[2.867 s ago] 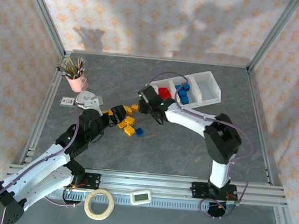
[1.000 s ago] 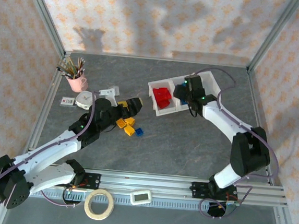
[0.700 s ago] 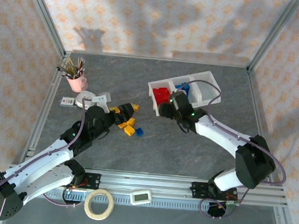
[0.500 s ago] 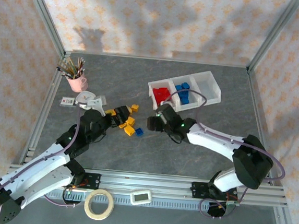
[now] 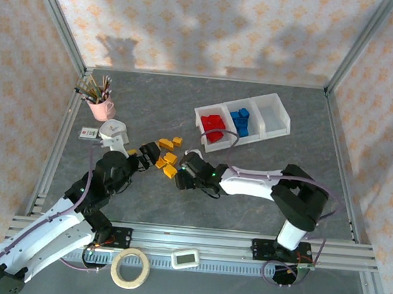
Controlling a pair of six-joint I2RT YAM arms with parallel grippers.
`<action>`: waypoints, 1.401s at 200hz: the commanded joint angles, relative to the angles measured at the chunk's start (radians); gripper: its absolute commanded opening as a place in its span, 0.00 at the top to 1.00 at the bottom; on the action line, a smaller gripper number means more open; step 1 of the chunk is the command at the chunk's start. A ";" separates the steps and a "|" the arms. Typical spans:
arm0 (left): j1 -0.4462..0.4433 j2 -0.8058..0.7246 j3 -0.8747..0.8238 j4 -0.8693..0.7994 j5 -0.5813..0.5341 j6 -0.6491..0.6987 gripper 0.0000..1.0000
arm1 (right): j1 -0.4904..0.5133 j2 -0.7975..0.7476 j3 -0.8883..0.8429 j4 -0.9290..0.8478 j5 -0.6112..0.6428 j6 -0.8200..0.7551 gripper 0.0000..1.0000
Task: Sort the legos into containers by color
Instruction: Pick up the lego from the center of the table.
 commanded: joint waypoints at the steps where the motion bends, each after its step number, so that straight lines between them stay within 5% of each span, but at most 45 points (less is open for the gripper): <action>1: 0.006 -0.013 -0.019 -0.033 -0.035 -0.012 0.01 | 0.003 0.043 0.058 0.004 0.049 -0.046 0.29; 139: 0.016 -0.012 -0.016 -0.020 -0.031 0.002 0.01 | 0.004 0.192 0.173 -0.019 0.132 -0.120 0.61; 217: 0.018 0.053 0.024 0.021 0.021 0.021 0.01 | -0.037 -0.021 0.064 -0.028 0.136 -0.061 0.70; 280: 0.018 0.195 0.063 0.166 0.124 0.034 0.01 | -0.268 -0.209 0.075 -0.130 0.167 -0.045 0.70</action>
